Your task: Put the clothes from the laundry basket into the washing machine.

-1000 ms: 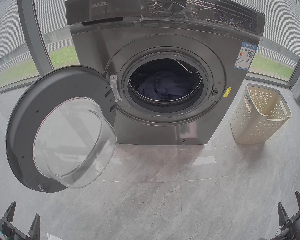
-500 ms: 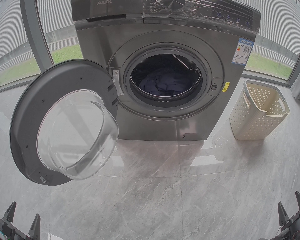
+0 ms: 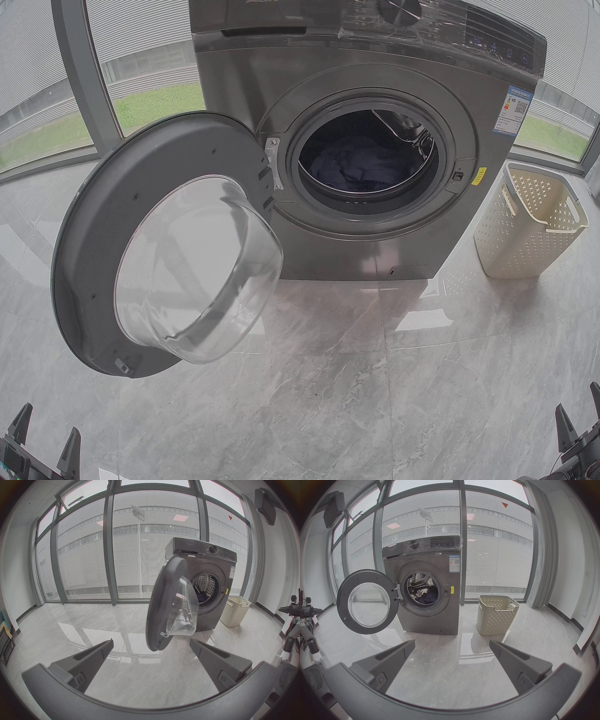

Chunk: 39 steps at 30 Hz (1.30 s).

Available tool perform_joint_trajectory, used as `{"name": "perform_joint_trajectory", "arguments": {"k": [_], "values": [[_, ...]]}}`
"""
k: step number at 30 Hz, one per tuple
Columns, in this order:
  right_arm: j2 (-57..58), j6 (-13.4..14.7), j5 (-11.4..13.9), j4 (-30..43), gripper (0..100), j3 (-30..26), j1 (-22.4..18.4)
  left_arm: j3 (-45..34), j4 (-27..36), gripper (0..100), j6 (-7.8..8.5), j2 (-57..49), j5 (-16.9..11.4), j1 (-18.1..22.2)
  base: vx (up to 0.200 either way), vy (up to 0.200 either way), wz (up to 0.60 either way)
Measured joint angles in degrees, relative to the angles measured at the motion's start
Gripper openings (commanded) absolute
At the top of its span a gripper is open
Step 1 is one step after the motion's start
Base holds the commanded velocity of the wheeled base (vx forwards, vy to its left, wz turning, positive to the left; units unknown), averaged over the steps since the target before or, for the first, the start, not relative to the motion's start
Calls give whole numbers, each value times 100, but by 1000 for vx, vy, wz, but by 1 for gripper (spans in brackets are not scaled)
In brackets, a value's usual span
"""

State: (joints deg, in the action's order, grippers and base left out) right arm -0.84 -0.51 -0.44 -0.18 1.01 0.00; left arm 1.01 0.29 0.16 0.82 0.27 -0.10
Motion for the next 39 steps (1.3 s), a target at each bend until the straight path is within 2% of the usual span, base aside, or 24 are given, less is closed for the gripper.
{"name": "perform_joint_trajectory", "arguments": {"k": [14,21,26,30,39], "values": [[-1,0,-7,2,100,0,-5,0,-9,100,57,2,9,15,0,0,0],[-1,0,-7,2,100,0,-7,0,-16,100,216,4,-247,5,0,0,0],[-4,0,-5,2,100,0,-7,89,-116,100,145,4,-250,7,0,0,0],[-4,0,-5,2,100,0,-7,584,-236,100,66,168,-324,5,0,0,0],[-4,0,-5,2,100,0,-7,1418,-709,100,-87,1792,-683,-127,0,0,0]]}}
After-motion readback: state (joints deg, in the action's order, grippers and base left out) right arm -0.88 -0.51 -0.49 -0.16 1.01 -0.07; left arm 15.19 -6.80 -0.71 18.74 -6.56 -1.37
